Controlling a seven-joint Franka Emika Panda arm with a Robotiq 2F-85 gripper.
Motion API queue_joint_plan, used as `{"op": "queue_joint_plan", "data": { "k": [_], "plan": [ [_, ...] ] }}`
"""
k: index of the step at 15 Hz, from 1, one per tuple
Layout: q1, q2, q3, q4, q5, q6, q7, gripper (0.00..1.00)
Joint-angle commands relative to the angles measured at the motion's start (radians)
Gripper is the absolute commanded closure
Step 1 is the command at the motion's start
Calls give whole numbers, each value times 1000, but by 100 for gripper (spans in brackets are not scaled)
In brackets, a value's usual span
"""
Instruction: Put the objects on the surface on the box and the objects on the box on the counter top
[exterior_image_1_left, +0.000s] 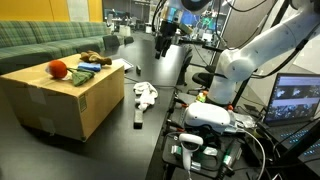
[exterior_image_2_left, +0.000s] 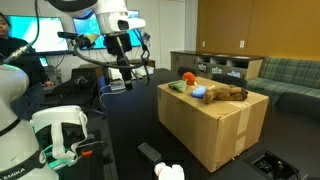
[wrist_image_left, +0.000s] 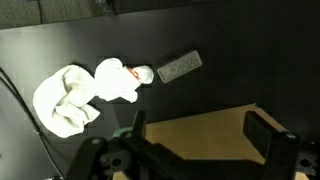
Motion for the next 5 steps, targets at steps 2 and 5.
{"op": "queue_joint_plan", "data": {
  "k": [2, 5],
  "plan": [
    [14, -55, -8, -24, 9, 91, -66, 0],
    [0, -43, 2, -16, 3, 63, -49, 0]
  ]
}}
